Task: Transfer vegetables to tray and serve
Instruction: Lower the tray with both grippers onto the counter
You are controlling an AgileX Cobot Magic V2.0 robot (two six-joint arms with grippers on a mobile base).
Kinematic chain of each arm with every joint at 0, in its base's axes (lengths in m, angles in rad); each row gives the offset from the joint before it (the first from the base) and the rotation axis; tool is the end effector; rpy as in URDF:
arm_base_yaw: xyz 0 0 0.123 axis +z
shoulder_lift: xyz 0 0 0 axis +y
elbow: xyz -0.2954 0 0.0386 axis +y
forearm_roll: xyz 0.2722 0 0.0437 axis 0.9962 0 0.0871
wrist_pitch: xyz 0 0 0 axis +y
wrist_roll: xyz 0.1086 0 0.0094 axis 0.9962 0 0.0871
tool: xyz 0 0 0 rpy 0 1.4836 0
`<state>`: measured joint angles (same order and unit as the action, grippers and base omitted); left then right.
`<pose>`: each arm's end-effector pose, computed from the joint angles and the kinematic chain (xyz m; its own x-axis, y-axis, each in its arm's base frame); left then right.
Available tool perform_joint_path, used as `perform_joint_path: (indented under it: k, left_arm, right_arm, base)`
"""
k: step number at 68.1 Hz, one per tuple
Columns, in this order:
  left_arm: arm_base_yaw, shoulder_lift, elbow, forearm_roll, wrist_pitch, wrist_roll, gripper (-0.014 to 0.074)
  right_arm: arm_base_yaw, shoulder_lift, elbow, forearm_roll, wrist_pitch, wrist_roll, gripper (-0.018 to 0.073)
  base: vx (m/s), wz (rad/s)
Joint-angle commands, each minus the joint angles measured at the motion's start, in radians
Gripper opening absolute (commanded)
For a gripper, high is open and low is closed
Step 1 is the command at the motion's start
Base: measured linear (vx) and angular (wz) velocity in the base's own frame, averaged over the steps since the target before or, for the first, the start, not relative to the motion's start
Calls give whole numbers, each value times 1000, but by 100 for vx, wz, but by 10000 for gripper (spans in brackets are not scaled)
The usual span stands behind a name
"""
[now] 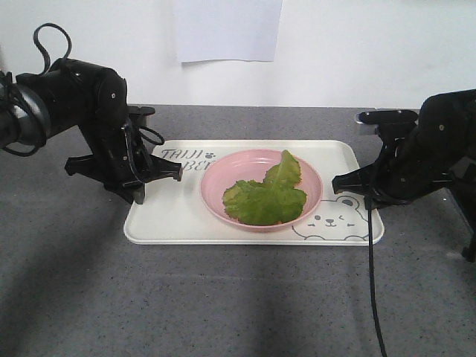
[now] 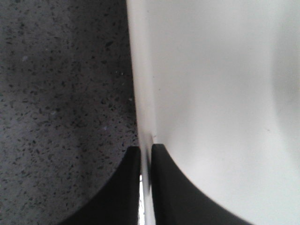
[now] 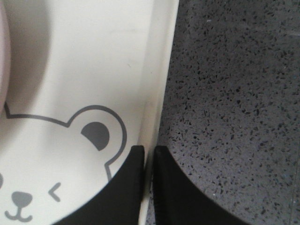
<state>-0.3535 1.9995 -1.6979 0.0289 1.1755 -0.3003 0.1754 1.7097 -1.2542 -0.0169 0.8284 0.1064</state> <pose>0.4235 -0.1532 0.2293 -0.9819 0.0585 -0.1801 0.0642 0.9976 -0.0262 0.3769 0.0654 0.2282 -0.9285 -0.0683 -0.3649 -0.0823 0.9963 0.0231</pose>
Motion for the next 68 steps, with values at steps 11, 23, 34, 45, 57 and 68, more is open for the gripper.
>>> perform_joint_path:
  k: [11,23,34,45,57,68]
  left_arm:
    - [-10,-24,-27,-15,-47,5,-6]
    - [-10,-12,-27,-17,-51,5,-6]
    - [-10,-12,-27,-17,-54,5,-6]
    - [-10,-12,-27,-17,-53,5,-6]
    - [-10,-12,-27,-18,-52,5,-6]
    - [-10,-12,-27,-23,-51,6,-6]
  right_arm:
    - [3,-9,-25,-1,-67,-19,-4]
    - [3,5,-25,0,-72,-16,-4]
    - [3,8,-25,0,-72,-4,-4]
    - [3,8,-25,0,-78,10,-4]
    - [3,8,-25,0,-76,14,-3]
    - [3,8,-25,0,-68,24,10]
  base:
    - [0,0]
    - [0,0]
    - [0,0]
    - [0,0]
    - [0,0]
    - [0,0]
